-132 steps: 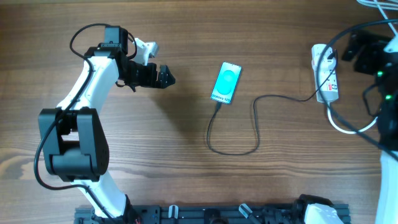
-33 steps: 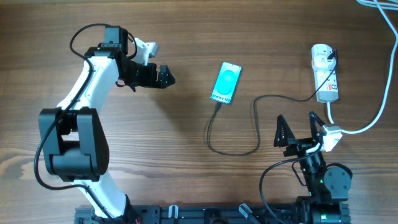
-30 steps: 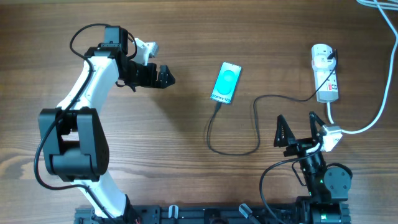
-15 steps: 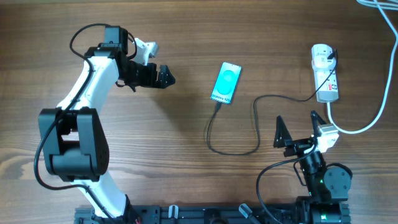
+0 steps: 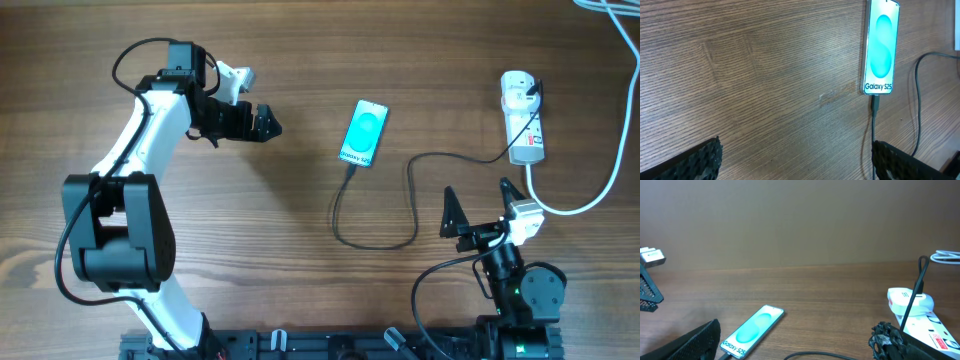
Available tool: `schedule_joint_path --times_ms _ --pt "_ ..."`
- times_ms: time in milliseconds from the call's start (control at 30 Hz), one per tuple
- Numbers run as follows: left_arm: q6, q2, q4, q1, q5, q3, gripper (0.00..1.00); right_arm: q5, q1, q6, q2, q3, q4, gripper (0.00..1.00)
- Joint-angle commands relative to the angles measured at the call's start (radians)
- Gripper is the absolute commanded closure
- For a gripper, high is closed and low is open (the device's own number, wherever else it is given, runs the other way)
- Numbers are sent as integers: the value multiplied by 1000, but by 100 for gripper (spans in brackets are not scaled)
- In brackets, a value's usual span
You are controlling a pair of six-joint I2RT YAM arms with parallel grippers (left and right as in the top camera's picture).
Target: Plug charger to phone and switch on socket
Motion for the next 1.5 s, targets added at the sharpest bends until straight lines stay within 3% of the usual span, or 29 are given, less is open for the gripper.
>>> schedule_joint_path --times_ms 0,167,467,567,800,1100,1200,1333,1467 --pt "5 -19 3 2 -3 2 0 10 4 -21 -14 -3 0 0" --pt "5 -132 3 0 -3 2 0 10 4 -21 -14 -3 0 0" --pt "5 -668 3 0 -2 2 0 10 4 -21 -14 -3 0 0" --pt "5 -751 3 0 -2 2 0 10 4 -21 -14 -3 0 0" --pt "5 -766 -10 9 -52 2 0 10 4 -21 -14 -3 0 0" --pt "0 -753 -159 83 -61 -58 0 10 4 -21 -14 -3 0 0" --pt "-67 -784 -25 83 -60 -230 0 10 4 -21 -14 -3 0 0" --pt "-190 -852 296 83 -61 -544 0 10 4 -21 -14 -3 0 0" --pt "-303 -904 768 83 -63 -811 0 10 4 -21 -14 -3 0 0"
